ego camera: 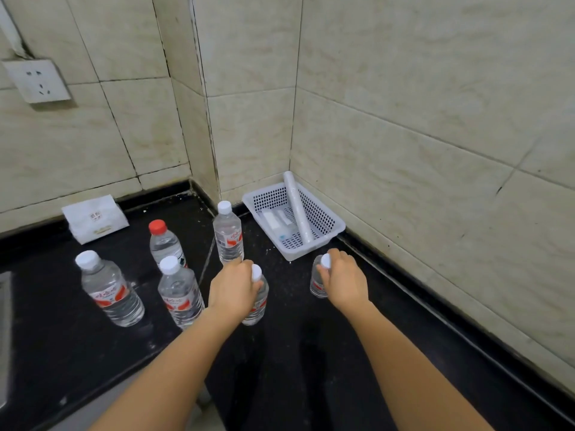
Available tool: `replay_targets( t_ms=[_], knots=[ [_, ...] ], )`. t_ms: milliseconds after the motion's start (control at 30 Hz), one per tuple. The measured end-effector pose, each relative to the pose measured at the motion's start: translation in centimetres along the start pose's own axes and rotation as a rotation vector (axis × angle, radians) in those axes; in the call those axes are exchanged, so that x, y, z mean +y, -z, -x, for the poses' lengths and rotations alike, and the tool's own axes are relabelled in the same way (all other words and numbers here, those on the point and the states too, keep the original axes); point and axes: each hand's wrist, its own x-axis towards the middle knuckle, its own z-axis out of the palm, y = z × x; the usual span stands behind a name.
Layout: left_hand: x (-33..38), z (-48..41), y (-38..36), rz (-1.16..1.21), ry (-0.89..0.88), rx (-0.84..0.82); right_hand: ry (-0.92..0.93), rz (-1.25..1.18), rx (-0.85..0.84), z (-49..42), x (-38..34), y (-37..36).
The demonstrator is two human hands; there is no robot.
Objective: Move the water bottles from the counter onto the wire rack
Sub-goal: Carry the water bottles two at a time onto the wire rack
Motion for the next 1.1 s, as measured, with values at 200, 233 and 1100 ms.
replay_targets(
  t_ms=[200, 233, 1100],
  knots=[
    [0.0, 4.4, 0.1, 0.098, -0.034, 0.008, -0.054, -0.139, -0.027, 5.1, 0.5, 1.1],
    [0.1, 5.1, 0.4, 0.121, -0.048, 0.012, -0.070, -0.166, -0.044, 5.8, 1.0, 1.8],
    [24.7, 43.6, 5.1, 0.557, -0.738, -0.315, -0.550, -0.256, 0.187, 56.4, 13.9, 28.4]
  ],
)
